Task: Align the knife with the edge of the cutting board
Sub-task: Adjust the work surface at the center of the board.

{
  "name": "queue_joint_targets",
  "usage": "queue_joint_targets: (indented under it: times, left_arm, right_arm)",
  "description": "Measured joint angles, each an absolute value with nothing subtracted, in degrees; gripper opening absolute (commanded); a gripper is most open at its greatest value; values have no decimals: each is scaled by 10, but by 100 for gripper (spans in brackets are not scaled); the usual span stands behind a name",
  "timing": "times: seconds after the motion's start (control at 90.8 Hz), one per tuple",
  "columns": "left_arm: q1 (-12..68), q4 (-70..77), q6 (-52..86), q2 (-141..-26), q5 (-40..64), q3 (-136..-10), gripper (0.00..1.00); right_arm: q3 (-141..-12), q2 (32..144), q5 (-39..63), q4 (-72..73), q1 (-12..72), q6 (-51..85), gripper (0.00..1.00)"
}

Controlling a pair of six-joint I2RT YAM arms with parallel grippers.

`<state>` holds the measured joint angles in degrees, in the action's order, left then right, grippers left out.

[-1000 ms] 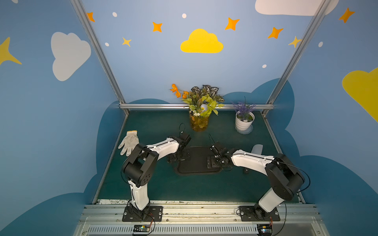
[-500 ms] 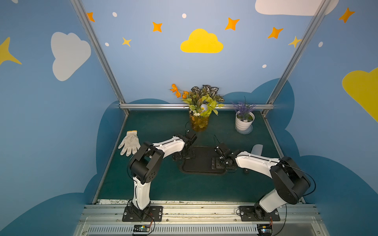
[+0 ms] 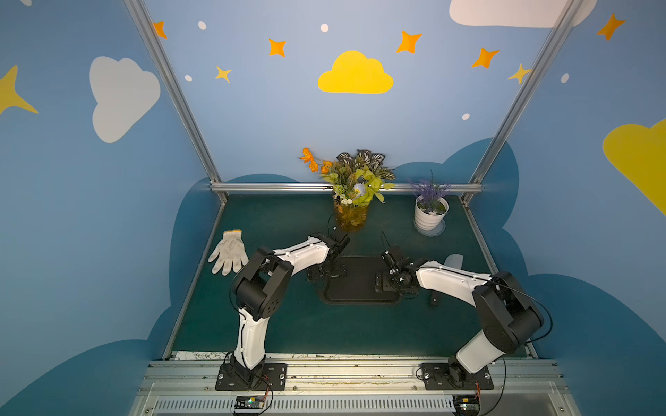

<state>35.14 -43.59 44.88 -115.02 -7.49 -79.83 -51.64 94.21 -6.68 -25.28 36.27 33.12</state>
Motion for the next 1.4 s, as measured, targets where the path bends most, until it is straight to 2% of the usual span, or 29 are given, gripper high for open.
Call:
queue_joint_targets:
  times: [0.407, 1.398]
  left_arm:
    - [339, -453, 450, -1163, -58, -819, 100]
    - [334, -458, 448, -1164, -53, -822, 100]
  right_arm:
    - [-572, 990, -75, -280, 350, 316, 98]
    - [-579, 995, -79, -283, 350, 322, 98]
